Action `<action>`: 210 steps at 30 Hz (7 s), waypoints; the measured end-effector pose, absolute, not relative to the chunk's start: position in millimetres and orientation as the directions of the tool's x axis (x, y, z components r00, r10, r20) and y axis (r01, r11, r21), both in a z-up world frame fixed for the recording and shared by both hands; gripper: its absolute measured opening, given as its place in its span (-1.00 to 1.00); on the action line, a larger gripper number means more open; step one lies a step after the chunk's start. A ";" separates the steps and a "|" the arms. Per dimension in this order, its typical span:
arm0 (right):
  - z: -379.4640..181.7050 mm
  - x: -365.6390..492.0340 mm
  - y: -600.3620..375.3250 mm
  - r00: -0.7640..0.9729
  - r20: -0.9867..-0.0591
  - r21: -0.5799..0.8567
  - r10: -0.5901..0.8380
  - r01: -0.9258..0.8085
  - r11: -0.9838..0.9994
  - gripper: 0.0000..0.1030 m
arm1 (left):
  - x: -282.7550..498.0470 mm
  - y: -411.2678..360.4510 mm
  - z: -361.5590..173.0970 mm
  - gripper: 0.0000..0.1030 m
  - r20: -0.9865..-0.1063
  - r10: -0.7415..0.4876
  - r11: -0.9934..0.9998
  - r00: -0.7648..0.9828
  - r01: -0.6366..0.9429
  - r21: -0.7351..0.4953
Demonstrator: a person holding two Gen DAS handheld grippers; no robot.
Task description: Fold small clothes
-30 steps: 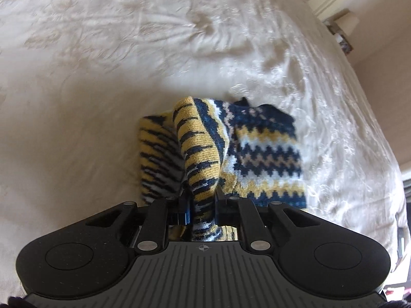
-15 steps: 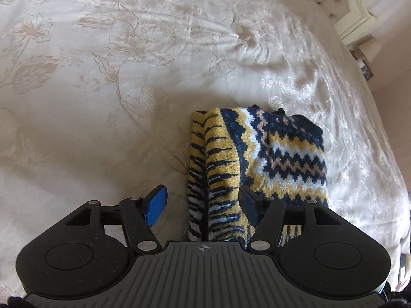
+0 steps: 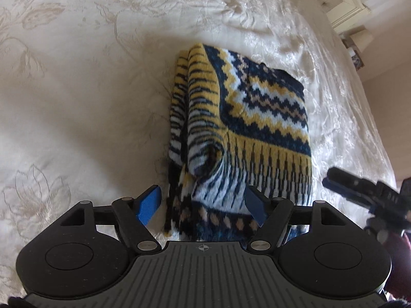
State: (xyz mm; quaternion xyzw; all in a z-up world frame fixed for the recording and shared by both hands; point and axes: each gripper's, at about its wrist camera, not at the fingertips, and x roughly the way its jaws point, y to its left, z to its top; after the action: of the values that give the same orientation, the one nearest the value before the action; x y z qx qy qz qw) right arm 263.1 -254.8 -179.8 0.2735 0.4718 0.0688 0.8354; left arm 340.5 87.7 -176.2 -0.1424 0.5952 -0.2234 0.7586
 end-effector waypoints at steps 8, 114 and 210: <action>-206.0 309.1 -268.9 0.544 -0.712 0.621 0.444 0.192 0.760 0.80 | 341.8 78.6 -199.6 0.36 -0.849 -0.506 0.859 0.150 0.173 -0.482; -178.0 270.4 -234.6 0.477 -0.856 0.238 0.202 0.015 0.971 0.99 | 135.9 -17.0 -144.4 0.86 -0.864 -0.315 0.936 0.392 0.278 -0.214; -59.2 63.6 -136.4 0.692 -0.719 0.252 0.061 0.178 0.951 0.98 | -31.2 26.5 -41.9 0.72 -0.860 -0.122 0.976 0.495 0.217 -0.013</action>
State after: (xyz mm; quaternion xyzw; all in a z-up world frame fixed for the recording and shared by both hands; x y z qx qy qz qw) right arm 63.6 -136.4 -59.2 0.1525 0.3911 -0.0322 0.9071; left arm -31.2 26.5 -41.9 0.0485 0.4928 -0.0981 0.8632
